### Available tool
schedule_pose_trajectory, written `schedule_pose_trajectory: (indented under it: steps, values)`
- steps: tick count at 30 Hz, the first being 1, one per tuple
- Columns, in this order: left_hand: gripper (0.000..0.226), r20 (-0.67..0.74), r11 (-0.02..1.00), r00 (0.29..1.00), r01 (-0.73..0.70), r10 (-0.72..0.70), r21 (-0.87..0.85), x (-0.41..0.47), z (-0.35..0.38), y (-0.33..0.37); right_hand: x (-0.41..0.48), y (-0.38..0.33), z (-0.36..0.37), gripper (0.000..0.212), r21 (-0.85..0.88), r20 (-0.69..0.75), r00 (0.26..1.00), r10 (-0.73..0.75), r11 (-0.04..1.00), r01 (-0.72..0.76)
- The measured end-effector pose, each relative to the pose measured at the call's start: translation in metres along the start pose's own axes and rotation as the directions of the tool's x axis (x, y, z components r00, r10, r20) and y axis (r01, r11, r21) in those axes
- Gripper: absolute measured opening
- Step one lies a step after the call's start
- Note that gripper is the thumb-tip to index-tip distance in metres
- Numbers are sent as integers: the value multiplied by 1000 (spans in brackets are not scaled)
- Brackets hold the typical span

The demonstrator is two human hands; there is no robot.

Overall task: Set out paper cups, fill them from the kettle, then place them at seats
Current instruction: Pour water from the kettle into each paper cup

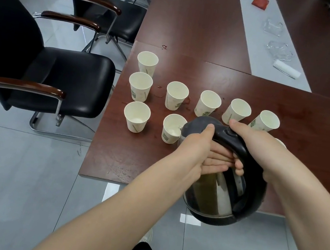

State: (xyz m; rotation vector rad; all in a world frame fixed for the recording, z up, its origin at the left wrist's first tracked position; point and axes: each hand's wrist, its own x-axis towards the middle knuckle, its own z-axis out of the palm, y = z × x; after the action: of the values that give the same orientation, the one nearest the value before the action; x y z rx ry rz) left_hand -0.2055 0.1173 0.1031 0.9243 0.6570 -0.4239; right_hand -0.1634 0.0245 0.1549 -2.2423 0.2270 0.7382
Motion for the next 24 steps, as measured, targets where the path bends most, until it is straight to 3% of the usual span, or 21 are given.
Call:
schedule_pose_trajectory:
  steps: [24]
  values:
    - [70, 0, 997, 1000, 25, -25, -78, -2, 8, -1, 8, -3, -7, 58, -121, 8, 1000, -23, 992, 24]
